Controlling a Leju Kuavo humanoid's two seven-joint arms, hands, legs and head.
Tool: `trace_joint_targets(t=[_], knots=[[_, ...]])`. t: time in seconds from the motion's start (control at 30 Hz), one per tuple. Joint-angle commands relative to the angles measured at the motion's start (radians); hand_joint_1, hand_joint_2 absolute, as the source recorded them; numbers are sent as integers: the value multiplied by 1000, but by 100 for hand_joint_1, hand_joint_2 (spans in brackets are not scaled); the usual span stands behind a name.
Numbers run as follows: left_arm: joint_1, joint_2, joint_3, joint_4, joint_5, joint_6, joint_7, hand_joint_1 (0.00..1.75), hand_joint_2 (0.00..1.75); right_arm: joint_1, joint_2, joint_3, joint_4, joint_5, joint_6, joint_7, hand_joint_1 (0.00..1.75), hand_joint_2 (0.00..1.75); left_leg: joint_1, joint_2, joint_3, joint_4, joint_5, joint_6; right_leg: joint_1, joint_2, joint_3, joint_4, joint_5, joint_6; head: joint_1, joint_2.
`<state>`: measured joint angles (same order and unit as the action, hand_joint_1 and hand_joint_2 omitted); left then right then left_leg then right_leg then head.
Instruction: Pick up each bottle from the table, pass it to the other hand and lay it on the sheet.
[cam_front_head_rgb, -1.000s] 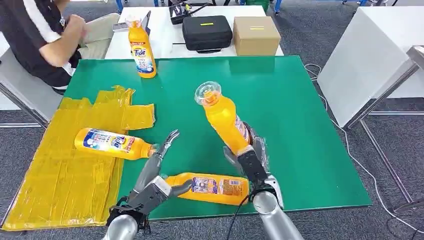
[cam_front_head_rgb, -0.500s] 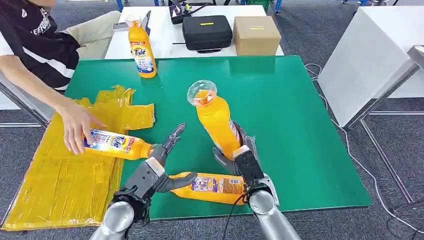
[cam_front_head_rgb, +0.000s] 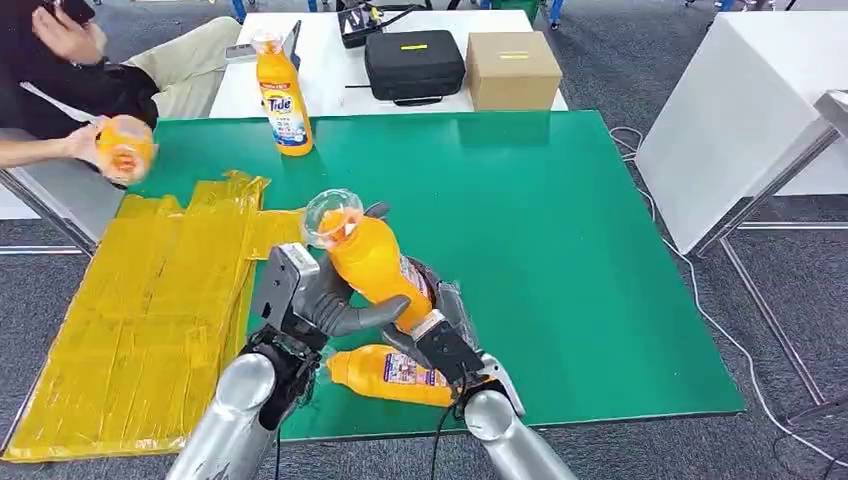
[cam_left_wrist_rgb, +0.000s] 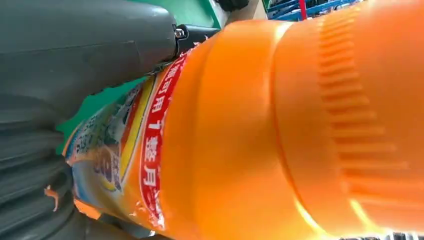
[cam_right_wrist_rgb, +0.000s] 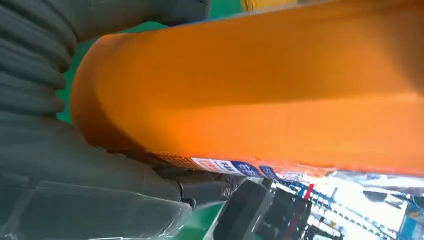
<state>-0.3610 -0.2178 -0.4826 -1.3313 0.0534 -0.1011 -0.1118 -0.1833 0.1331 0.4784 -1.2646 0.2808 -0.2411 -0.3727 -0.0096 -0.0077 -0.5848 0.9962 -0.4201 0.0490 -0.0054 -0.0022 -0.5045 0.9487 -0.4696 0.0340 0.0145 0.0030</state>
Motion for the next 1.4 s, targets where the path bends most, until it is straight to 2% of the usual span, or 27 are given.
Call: trace_joint_targets(t=[0.03,0.17,0.27,0.43,0.6,0.63,0.67,0.7,1.4], knots=[[-61,8,-28,89,5,-1,6,0,175,-43,-10,49,76,0,1,-1,175,175,1,0,2,-1,0,-3,0,0,2,-1,0,-1,0,0],[-59,10,-30,88,8,-1,5,0,175,-46,-15,54,75,4,1,-1,175,175,1,0,1,0,0,-2,1,0,2,-1,0,-1,0,0],[-65,8,-35,98,20,1,4,0,175,-38,-15,105,84,87,-49,14,175,175,1,0,1,0,0,-2,0,0,2,-1,0,-1,0,0],[-64,3,-30,98,26,8,0,0,175,-21,-2,187,101,148,-23,47,175,175,1,1,3,-1,-1,-3,1,1,3,-1,-1,-1,0,0],[-65,-3,-32,101,25,6,0,0,175,-29,14,192,130,154,-14,54,175,175,1,0,3,0,-1,-3,1,0,3,-1,-1,-1,0,0],[-62,-3,-34,98,24,8,-7,33,175,-29,10,184,131,151,-18,53,175,175,1,0,2,-1,-1,-3,1,0,3,-1,0,-1,0,0],[-61,-1,-38,96,24,11,-11,147,175,-27,7,177,129,148,-17,52,175,175,1,0,1,0,-1,-2,1,0,2,-1,0,-1,0,0],[-60,0,-41,94,21,14,-16,171,175,-25,3,170,125,146,-18,49,175,175,1,0,2,-1,-1,-3,1,0,3,-1,-1,-1,0,0],[-36,7,-42,47,35,15,-23,175,175,2,0,140,96,141,-29,44,175,175,1,0,2,0,-1,-3,1,-1,3,-1,-1,-1,0,0]])
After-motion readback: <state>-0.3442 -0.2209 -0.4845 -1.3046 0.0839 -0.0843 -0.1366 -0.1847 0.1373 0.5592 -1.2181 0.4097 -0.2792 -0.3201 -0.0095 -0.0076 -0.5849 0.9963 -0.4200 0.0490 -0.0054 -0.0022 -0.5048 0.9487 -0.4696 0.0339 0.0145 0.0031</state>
